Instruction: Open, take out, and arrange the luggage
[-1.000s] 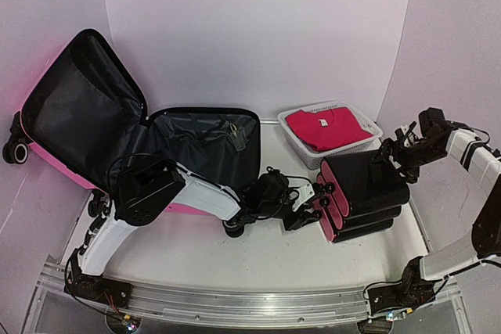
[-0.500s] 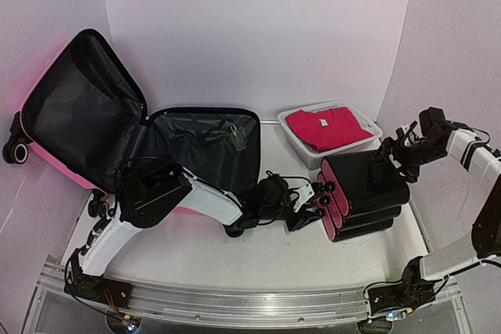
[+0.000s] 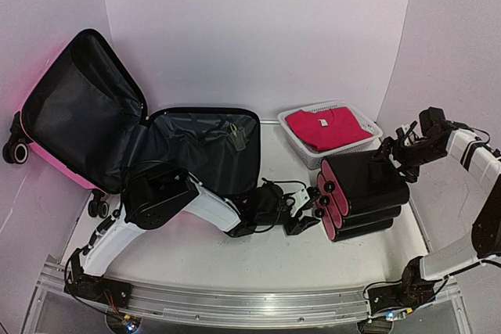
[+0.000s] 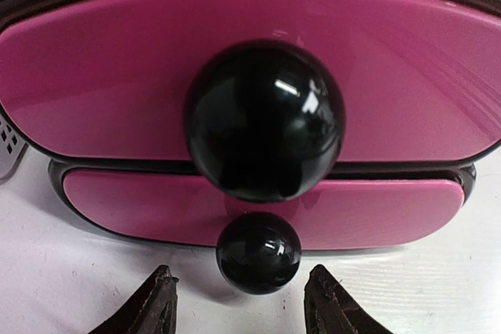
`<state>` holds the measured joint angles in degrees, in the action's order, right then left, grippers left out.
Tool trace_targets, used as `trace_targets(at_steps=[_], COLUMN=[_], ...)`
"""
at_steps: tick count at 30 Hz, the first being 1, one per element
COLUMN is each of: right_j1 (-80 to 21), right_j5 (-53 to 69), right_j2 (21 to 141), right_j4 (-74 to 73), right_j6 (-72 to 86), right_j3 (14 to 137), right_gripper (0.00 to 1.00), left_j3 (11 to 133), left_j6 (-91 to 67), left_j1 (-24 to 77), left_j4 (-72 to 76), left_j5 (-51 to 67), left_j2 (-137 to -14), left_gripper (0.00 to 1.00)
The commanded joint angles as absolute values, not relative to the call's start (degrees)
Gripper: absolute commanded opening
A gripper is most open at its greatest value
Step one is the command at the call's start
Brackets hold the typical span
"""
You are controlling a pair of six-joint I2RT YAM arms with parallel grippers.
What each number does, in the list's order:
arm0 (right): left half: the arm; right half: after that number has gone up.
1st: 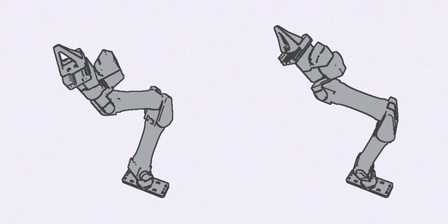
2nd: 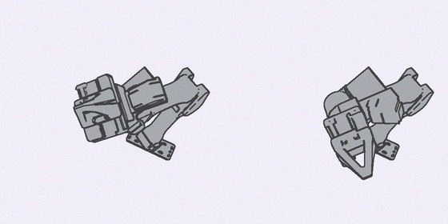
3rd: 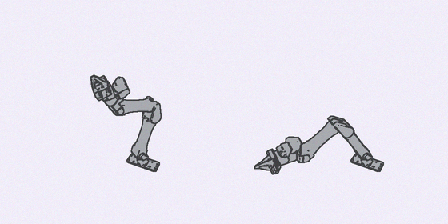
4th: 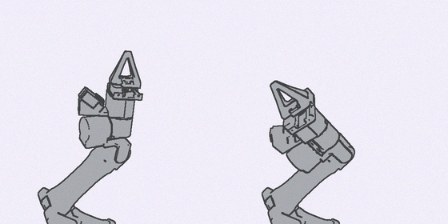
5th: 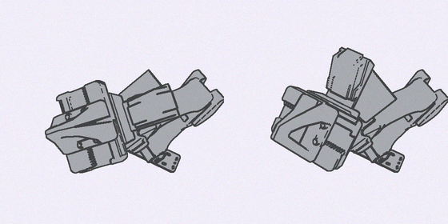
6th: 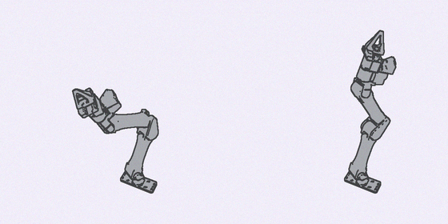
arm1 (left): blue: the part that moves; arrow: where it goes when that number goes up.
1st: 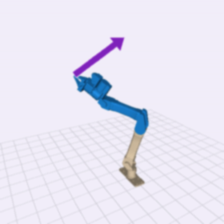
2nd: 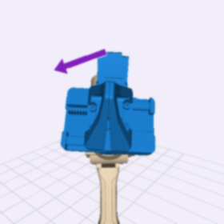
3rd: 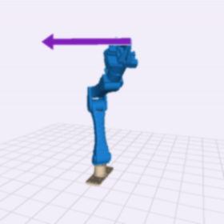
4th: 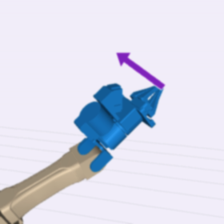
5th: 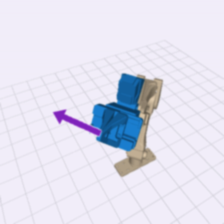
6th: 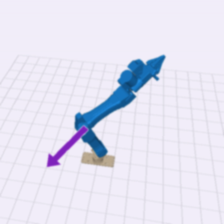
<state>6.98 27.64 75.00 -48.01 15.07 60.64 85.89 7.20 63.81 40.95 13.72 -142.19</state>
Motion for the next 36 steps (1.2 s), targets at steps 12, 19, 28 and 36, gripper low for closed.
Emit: trace_targets(at_steps=[12,19,28,36], right_j1=[6.5,6.5,6.5,6.5], right_j5=[31.3,31.3,29.5,27.5], right_j2=[73.3,73.2,73.6,74.2], right_j4=[-47.8,-47.9,-47.9,-48.0], right_j6=[16.3,16.1,15.7,15.4], right_j3=[62.8,62.7,62.3,62.0], right_gripper=[0.98,0.98,0.98,0.98], left_j3=[90.3,90.5,84.9,72.3], left_j6=[6.2,6.2,7.8,9.8], left_j1=[63.9,64.0,64.0,64.0], left_j4=[47.8,47.7,48.1,48.2], left_j5=[15.3,15.7,13.7,10.8], left_j2=[-145.2,-144.9,-140.9,-131.5], left_gripper=[0.44,0.4,0.19,0.15])
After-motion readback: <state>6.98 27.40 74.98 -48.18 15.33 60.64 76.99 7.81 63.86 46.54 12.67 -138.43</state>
